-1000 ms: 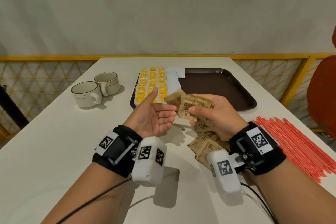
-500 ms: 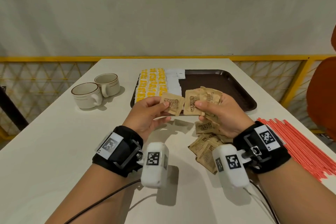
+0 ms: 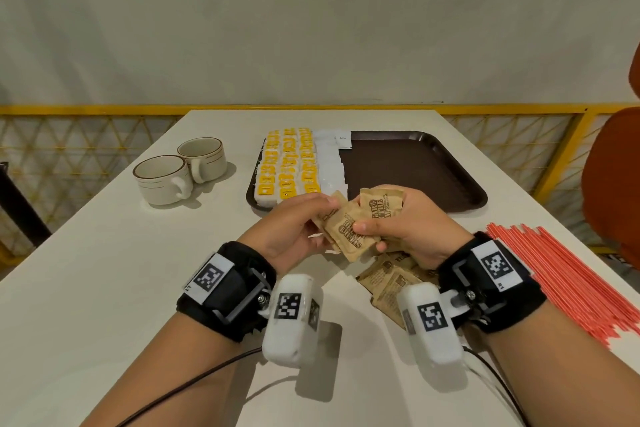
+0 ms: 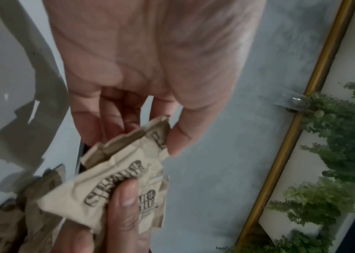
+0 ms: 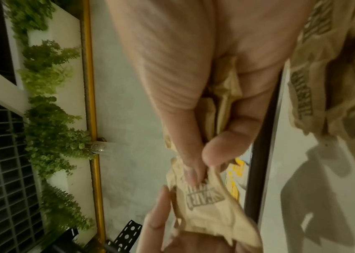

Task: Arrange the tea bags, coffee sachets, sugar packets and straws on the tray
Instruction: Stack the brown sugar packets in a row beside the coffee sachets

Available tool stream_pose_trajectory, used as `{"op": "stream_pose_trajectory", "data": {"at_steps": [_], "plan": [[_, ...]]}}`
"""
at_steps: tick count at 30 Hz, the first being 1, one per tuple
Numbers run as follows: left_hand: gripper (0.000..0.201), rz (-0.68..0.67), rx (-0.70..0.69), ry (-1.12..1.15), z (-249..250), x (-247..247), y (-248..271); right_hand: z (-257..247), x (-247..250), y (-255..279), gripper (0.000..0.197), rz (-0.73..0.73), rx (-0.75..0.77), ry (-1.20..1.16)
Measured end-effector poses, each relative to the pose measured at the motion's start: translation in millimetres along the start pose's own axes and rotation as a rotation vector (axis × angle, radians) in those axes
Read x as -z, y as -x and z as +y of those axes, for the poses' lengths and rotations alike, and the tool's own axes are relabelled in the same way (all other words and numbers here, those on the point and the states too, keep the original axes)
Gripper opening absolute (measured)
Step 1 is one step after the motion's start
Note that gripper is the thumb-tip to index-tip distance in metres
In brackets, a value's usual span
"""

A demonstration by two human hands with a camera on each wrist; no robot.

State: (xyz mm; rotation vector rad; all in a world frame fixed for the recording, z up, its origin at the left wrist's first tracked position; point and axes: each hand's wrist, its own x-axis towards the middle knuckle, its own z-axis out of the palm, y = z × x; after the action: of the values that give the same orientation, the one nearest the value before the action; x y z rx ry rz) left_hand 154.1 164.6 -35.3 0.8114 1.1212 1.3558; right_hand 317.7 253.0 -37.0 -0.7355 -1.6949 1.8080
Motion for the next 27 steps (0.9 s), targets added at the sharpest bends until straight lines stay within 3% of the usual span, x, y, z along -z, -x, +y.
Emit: {"op": "stream_pose_trajectory", "data": {"at_steps": [2,5,11,15,20,27], "plan": [[0.045,-0.060,0.072,0.051,0.2,-1.5,1.0,-0.5,-2.3,1.6,0.033,-0.025,-0.001,0.041],[0.058,-0.145,0.193,0.075,1.7,-1.8,1.6,0.0,-2.2,2.5,0.035,-0.035,-0.010,0.101],[0.042,-0.163,0.221,0.024,-1.8,0.1,2.5,1.6,-2.4,1.8,0.036,-0.010,-0.010,0.122],[0.045,-0.220,0.229,-0.036,-10.1,2.2,1.6,3.1,-2.3,0.4,0.034,0.014,0.018,0.153],[0.026,-0.164,0.186,-0.080,-9.9,7.0,0.1,-0.2,0.0,0.8,0.025,0.010,0.039,0.165],[0.032,-0.118,0.161,-0.081,-10.3,3.9,-1.1,-3.7,0.7,6.2,0.019,-0.062,0.067,0.264]]}}
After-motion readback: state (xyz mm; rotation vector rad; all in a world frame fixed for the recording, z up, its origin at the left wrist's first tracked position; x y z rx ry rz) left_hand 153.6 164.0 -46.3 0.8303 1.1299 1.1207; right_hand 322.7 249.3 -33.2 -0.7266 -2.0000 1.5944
